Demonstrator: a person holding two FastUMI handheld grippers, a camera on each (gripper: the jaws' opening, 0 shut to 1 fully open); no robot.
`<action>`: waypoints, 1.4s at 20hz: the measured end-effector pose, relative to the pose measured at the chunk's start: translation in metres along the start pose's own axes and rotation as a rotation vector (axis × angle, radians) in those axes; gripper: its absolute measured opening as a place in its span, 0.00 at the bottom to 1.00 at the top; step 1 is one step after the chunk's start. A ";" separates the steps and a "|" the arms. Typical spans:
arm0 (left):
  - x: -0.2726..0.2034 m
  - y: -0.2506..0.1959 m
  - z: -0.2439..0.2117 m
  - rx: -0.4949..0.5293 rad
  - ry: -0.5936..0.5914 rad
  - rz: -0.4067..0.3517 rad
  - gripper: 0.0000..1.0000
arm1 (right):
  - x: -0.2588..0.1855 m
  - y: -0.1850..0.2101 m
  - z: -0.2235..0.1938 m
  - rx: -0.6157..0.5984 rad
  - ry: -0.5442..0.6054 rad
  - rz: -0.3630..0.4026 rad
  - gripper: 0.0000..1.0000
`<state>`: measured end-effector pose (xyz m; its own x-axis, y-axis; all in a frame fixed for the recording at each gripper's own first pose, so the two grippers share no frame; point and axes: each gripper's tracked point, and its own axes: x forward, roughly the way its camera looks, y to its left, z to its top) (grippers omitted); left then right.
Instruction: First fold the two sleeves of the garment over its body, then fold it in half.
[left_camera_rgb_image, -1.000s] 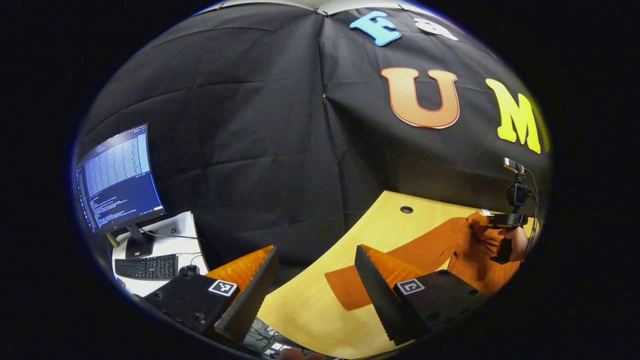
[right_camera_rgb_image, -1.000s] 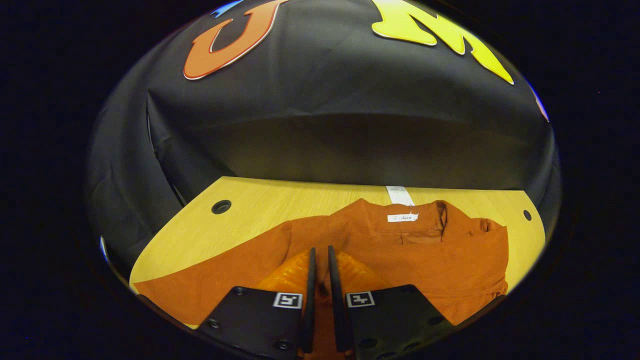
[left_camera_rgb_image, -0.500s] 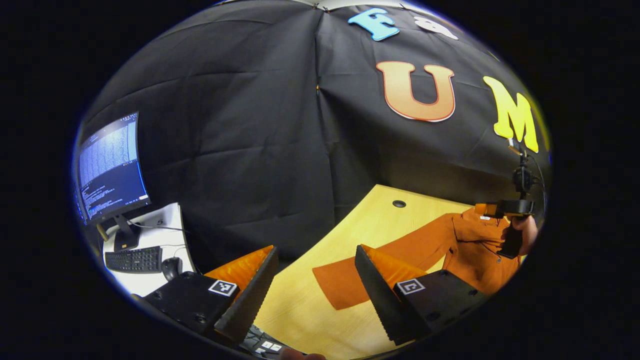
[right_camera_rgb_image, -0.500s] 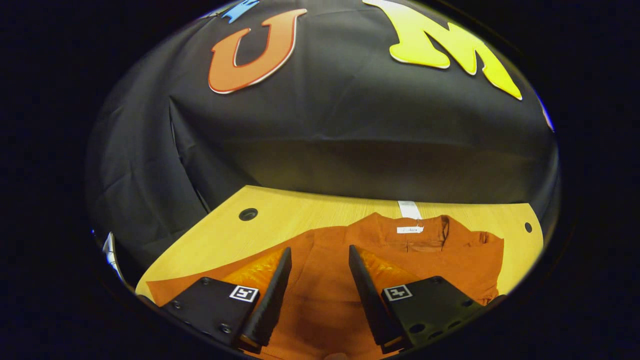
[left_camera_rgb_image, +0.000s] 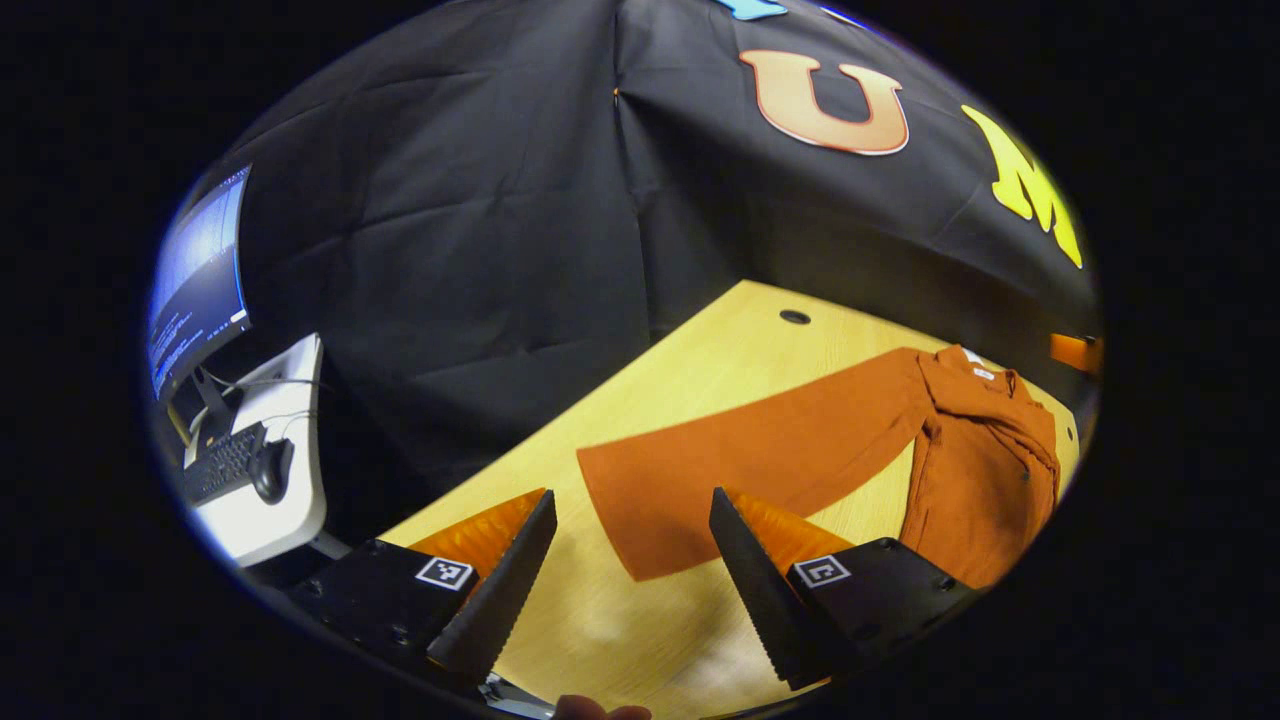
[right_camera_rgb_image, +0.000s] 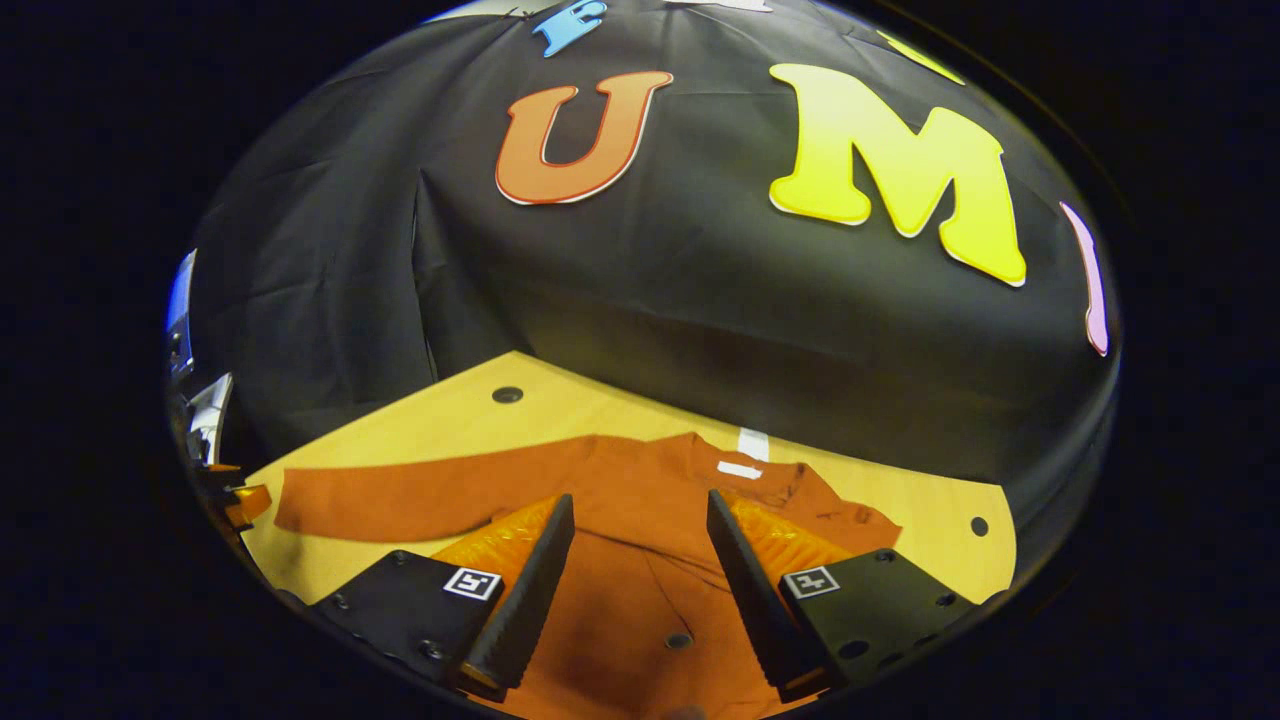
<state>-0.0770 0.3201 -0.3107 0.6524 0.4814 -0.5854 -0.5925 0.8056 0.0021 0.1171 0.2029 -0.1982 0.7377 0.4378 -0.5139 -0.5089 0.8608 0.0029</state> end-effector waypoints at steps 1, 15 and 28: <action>0.007 0.000 -0.007 0.007 0.019 0.012 1.00 | -0.014 -0.011 -0.006 -0.002 0.004 -0.014 0.87; 0.036 -0.017 -0.023 -0.133 0.047 0.136 0.80 | -0.128 -0.138 -0.055 0.088 0.051 -0.234 0.87; 0.034 -0.038 -0.003 -0.236 0.111 0.014 0.03 | -0.153 -0.141 -0.065 0.168 0.035 -0.229 0.87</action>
<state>-0.0338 0.3046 -0.3329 0.5949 0.4405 -0.6723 -0.7034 0.6901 -0.1703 0.0471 -0.0023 -0.1763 0.8078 0.2202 -0.5468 -0.2482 0.9684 0.0235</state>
